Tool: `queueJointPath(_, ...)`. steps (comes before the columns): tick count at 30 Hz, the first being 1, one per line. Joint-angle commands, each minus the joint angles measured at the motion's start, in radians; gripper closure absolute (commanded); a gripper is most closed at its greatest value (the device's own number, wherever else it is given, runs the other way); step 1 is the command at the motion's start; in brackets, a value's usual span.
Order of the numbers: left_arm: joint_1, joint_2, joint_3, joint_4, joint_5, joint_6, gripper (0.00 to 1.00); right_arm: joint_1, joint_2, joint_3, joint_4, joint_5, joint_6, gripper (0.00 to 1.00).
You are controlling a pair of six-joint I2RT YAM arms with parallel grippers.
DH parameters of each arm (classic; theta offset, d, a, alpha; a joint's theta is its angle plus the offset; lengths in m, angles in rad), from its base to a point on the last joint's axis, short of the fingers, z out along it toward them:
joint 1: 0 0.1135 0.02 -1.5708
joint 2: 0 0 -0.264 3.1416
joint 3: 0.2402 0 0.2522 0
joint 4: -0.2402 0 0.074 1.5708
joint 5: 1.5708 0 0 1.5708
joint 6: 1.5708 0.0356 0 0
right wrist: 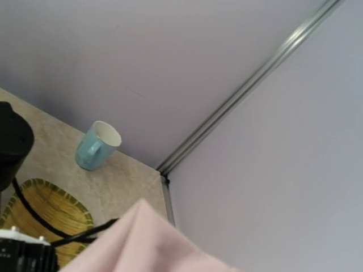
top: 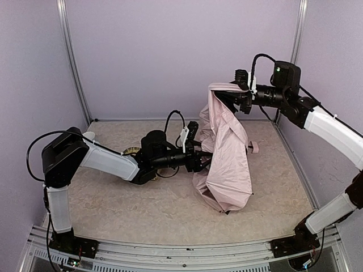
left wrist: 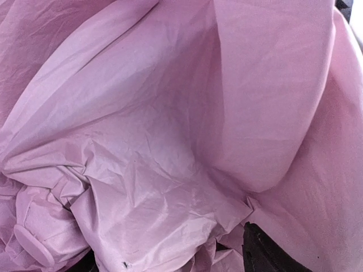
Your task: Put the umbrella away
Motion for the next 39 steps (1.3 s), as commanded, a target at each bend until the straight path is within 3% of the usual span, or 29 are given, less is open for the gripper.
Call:
queueJointPath(1,-0.005,-0.015,-0.015,0.052,-0.043,0.074,0.32,-0.005,-0.008,-0.038,0.053,-0.069,0.000,0.89)
queueJointPath(6,0.053,-0.060,-0.151,-0.044,-0.053,0.137,0.32,-0.005,0.014,-0.230,0.137,-0.166,0.099,0.83)
queueJointPath(9,0.078,-0.134,-0.237,-0.123,-0.054,0.202,0.27,-0.003,0.046,-0.387,0.299,-0.204,0.222,0.81)
queueJointPath(14,0.094,-0.285,-0.391,-0.181,-0.020,0.333,0.14,0.022,0.148,-0.496,0.360,-0.131,0.231,0.80)
queueJointPath(17,0.113,-0.355,-0.421,-0.250,0.051,0.400,0.13,0.031,0.210,-0.498,0.326,-0.081,0.204,0.80)
queueJointPath(24,0.224,-0.463,-0.380,-0.361,0.295,0.444,0.18,0.052,0.224,-0.489,0.271,0.004,0.127,0.80)
queueJointPath(27,0.241,-0.477,-0.362,-0.308,0.250,0.448,0.19,0.061,0.226,-0.489,0.270,0.026,0.111,0.76)
queueJointPath(31,0.286,-0.444,-0.260,-0.361,0.175,0.434,0.22,0.061,0.204,-0.453,0.201,0.055,0.130,0.73)
queueJointPath(34,0.321,-0.439,-0.220,-0.340,0.206,0.382,0.25,0.061,0.130,-0.456,0.135,0.093,0.133,0.71)
queueJointPath(39,0.281,-0.410,-0.156,-0.293,0.186,0.387,0.32,0.061,-0.044,-0.472,0.036,0.146,0.136,0.64)
